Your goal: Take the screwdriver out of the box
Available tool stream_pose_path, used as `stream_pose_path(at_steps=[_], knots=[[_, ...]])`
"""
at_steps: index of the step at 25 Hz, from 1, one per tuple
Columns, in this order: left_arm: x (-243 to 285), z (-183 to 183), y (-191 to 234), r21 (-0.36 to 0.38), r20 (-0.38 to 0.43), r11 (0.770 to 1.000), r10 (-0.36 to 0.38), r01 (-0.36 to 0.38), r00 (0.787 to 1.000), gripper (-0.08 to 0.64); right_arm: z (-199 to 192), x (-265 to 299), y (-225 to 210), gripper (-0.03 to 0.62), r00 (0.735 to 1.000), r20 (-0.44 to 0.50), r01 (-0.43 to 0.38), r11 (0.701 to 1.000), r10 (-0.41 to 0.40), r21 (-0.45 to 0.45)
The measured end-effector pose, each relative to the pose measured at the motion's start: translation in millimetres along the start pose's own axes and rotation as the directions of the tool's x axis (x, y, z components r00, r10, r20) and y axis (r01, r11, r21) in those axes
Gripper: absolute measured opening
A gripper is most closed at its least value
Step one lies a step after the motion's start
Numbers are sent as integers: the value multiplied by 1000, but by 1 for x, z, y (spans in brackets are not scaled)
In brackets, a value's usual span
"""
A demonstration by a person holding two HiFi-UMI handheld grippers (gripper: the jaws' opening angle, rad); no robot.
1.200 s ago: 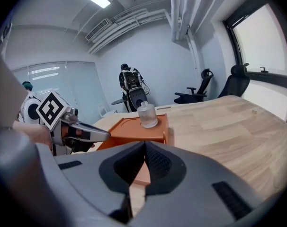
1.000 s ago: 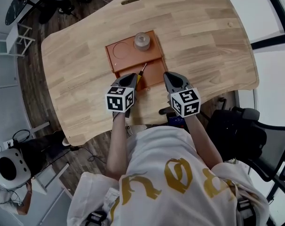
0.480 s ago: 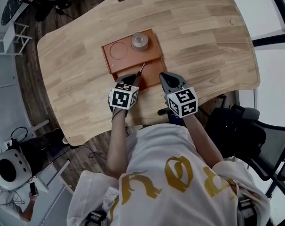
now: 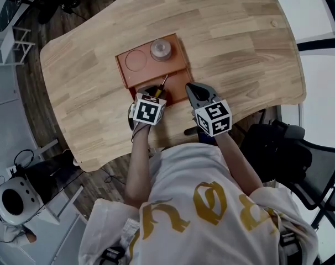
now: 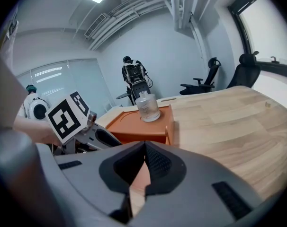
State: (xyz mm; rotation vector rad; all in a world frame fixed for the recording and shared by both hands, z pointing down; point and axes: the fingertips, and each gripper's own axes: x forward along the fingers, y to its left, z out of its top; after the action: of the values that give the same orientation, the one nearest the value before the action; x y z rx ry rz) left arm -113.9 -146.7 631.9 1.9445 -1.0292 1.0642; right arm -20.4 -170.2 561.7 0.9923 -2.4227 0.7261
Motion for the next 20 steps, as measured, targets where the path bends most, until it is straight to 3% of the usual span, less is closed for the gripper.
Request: stream_pose_path(at_steps=[11,20], knots=[[25,-8,2,155,-133,986,84,-63,988,127,4,9,-7,11,1000,-10,-13,1000,13,6],[25,-8,4,170,-132,981,112,-88,985,127,2,9,-6,11,1000,-16,-19,1000,19,5]])
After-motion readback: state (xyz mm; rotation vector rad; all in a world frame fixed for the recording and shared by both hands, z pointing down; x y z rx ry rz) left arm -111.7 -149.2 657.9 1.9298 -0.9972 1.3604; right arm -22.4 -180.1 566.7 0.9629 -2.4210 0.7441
